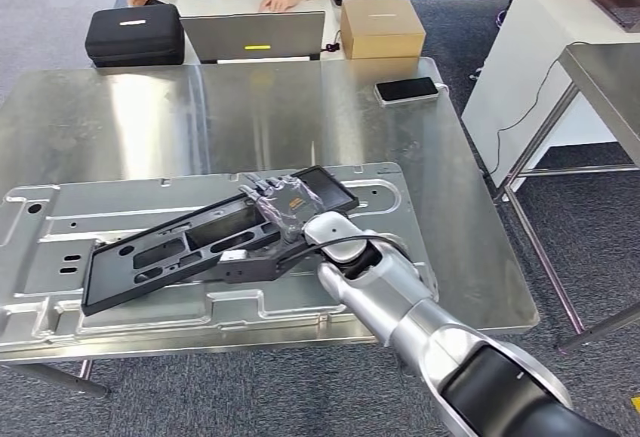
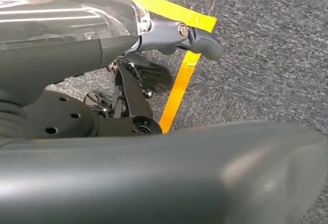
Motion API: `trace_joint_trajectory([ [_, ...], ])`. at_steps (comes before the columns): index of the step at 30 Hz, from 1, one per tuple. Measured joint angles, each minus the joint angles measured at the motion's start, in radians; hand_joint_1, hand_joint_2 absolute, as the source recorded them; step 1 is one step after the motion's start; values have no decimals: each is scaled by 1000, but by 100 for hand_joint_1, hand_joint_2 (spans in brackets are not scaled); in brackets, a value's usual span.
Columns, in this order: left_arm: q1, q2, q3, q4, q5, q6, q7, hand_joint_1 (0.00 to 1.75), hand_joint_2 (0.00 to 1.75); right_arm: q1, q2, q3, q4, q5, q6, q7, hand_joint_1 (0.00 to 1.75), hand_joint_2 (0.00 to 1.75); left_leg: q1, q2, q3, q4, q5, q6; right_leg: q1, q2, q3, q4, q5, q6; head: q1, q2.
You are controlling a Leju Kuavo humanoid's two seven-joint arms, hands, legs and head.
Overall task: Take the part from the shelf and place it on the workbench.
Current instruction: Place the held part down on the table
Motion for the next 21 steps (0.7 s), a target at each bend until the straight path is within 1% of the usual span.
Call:
trace_joint_trajectory([
  [6,0,0,-6,0,-1,-1,3,0,0,-55,13,0,74,-51,18,-44,0,0,0,0,0,0,0,0,0,0,0,0,0,0,0,0],
  [12,0,0,-6,0,2,-4,5,0,0,-108,8,1,111,-98,45,-96,0,0,0,0,0,0,0,0,0,0,0,0,0,0,0,0],
  [16,1,0,-6,0,6,-5,6,0,0,-151,-17,3,115,-167,82,-130,0,0,0,0,0,0,0,0,0,0,0,0,0,0,0,0],
  [21,2,1,-6,0,7,-7,7,0,0,-210,-70,21,108,-273,151,-169,0,0,0,0,0,0,0,0,0,0,0,0,0,0,0,0],
])
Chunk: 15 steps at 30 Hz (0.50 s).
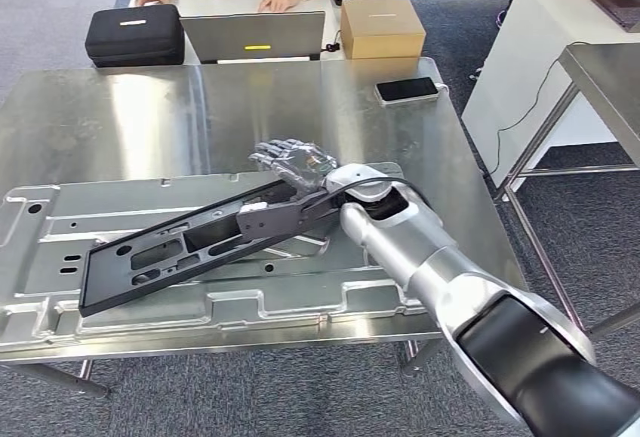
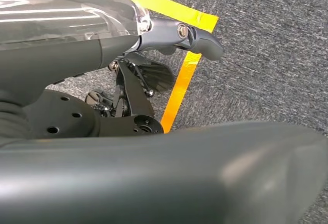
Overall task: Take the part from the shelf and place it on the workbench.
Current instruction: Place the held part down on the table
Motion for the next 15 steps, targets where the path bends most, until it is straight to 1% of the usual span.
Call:
trace_joint_trajectory([
  [2,0,0,0,0,0,-2,0,0,0,-24,-24,13,-2,-61,28,-21,0,0,0,0,0,0,0,0,0,0,0,0,0,0,0,0],
  [4,1,1,0,0,-1,-4,0,0,0,-41,-49,27,-12,-138,27,-34,0,0,0,0,0,0,0,0,0,0,0,0,0,0,0,0],
  [6,1,1,0,0,-1,-8,-1,0,0,-42,-74,32,-34,-216,-10,-44,0,0,0,0,0,0,0,0,0,0,0,0,0,0,0,0],
  [8,1,1,0,0,-2,-16,-2,0,0,-9,-94,17,-80,-313,-86,-67,0,0,0,0,0,0,0,0,0,0,0,0,0,0,0,0],
  [10,1,1,0,0,-4,-24,-3,0,0,74,-103,-32,-167,-427,-166,-113,0,0,0,0,1,0,0,0,0,0,1,0,0,0,0,0],
  [11,1,1,0,0,-5,-28,-3,0,0,128,-104,-65,-220,-474,-189,-138,0,0,0,0,1,0,0,0,0,-1,1,0,0,0,0,0],
  [13,1,1,0,0,-6,-34,-5,0,0,240,-103,-136,-333,-586,-191,-196,0,0,0,-1,1,0,-1,0,0,-1,1,0,-1,1,0,0],
  [15,2,1,0,0,-7,-39,-7,0,0,345,-95,-213,-451,-727,-156,-262,0,0,0,-1,0,0,-1,0,0,-2,1,0,-2,1,0,0],
])
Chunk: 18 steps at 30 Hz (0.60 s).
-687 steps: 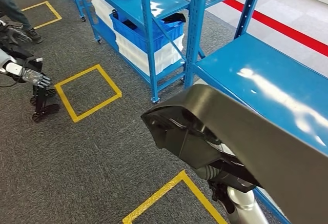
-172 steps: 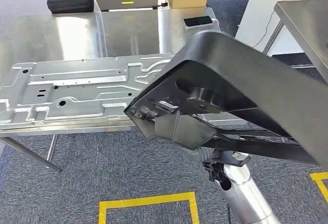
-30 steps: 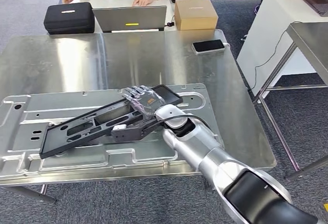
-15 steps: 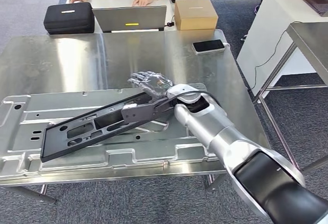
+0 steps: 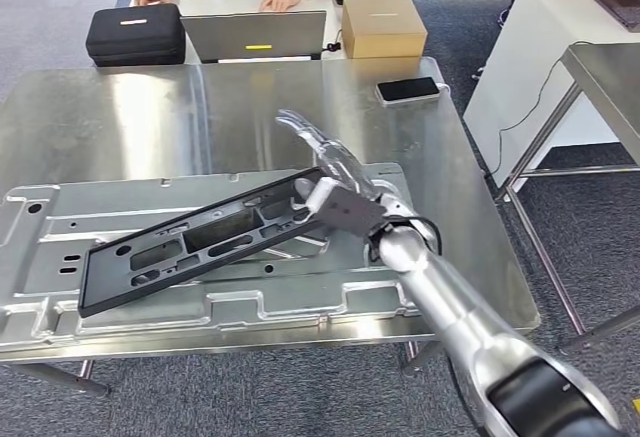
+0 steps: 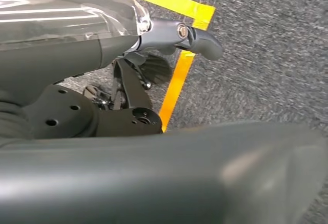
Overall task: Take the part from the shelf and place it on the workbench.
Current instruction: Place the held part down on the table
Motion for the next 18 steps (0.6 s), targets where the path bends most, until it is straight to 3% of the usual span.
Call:
trace_joint_trajectory([
  [3,2,0,0,0,-1,-1,0,0,0,125,20,-117,-168,-145,65,-65,0,0,0,0,0,0,0,0,0,0,0,0,0,0,0,0],
  [7,4,0,0,0,1,-1,1,0,0,217,50,-240,-348,-241,140,-110,0,0,0,0,0,0,0,0,0,0,0,0,0,0,0,0],
  [12,4,1,0,0,2,-1,1,0,0,261,75,-342,-513,-279,197,-117,0,0,-2,0,1,0,0,0,-2,0,1,-1,0,1,0,0],
  [18,3,6,0,0,2,-1,1,0,0,282,84,-389,-620,-278,220,-123,0,0,-9,0,1,2,-2,3,-9,0,0,-1,0,2,0,0],
])
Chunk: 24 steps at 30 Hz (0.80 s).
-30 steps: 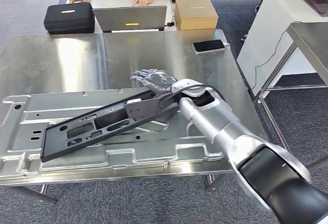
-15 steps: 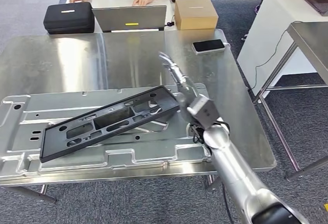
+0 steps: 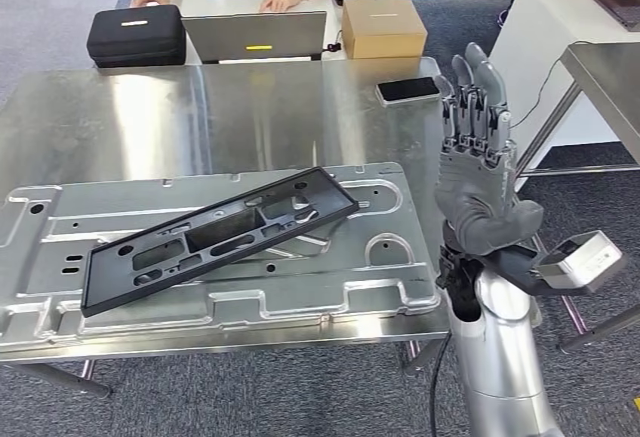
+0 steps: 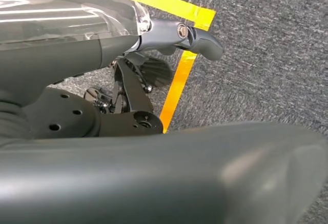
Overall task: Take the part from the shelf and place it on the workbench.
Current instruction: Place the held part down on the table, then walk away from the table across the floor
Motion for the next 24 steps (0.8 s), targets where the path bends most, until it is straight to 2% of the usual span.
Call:
trace_joint_trajectory([
  [4,0,5,0,0,0,0,0,0,0,10,1,-14,-36,1,5,-2,0,0,-7,0,0,3,-2,9,-7,0,1,-3,2,10,0,0],
  [6,-1,6,0,0,-1,1,0,0,0,13,1,-20,-49,1,9,-5,0,0,-6,3,3,-6,6,20,-8,1,3,-4,2,17,0,0],
  [7,-2,7,0,0,-1,2,0,0,0,15,1,-22,-54,0,12,-8,0,0,-4,5,5,-13,11,27,-8,1,0,6,-10,18,0,0],
  [9,-3,7,0,0,-1,3,0,0,0,20,0,-27,-59,-2,16,-12,0,0,1,10,8,-25,19,38,-7,1,-32,83,-64,17,0,0],
  [11,-3,7,0,0,-1,5,0,0,0,30,0,-34,-60,-7,20,-16,0,0,1,11,7,-26,20,40,-6,1,-90,212,-121,18,0,0],
  [12,-2,7,0,0,-1,7,1,0,0,37,-1,-39,-61,-11,23,-19,0,0,1,12,7,-25,21,39,-7,1,-110,255,-128,20,0,0],
  [13,-1,7,0,0,-1,9,2,0,0,42,-1,-43,-63,-16,26,-23,0,0,2,12,6,-25,22,37,-7,0,-114,264,-114,23,0,0],
  [14,-1,7,0,0,-1,12,4,0,0,46,-2,-46,-67,-21,29,-27,0,0,5,12,6,-24,23,35,-8,0,-100,231,-82,25,0,0],
  [16,-1,8,0,0,-2,17,9,0,0,49,-4,-52,-78,-30,34,-33,0,0,8,11,4,-18,23,26,-10,-1,-44,106,-10,30,0,0],
  [17,-1,9,0,0,-2,21,13,0,0,53,-5,-56,-86,-35,37,-36,0,0,7,10,2,-15,24,19,-9,-1,-24,57,12,29,0,0],
  [18,-1,9,0,0,-3,26,17,0,0,60,-6,-61,-95,-40,41,-39,0,0,7,9,-1,-12,26,11,-7,0,-14,30,20,27,0,0],
  [21,4,12,0,0,-5,41,32,0,0,85,-9,-82,-129,-52,55,-51,0,0,7,6,-11,-9,35,-10,-5,2,-24,22,21,5,0,0],
  [22,5,14,0,0,-7,45,36,0,0,92,-10,-87,-140,-53,59,-54,0,0,8,6,-16,-2,23,-15,-6,0,-30,22,25,-5,-1,0],
  [23,7,16,0,0,-10,49,41,0,0,99,-10,-91,-151,-53,64,-59,0,0,9,6,-24,19,-2,-18,-7,-2,-37,21,31,-14,-1,0],
  [24,7,17,0,0,-12,52,45,0,0,107,-10,-95,-163,-52,68,-63,0,0,10,6,-37,60,-40,-21,-7,-5,-44,21,36,-23,-1,0],
])
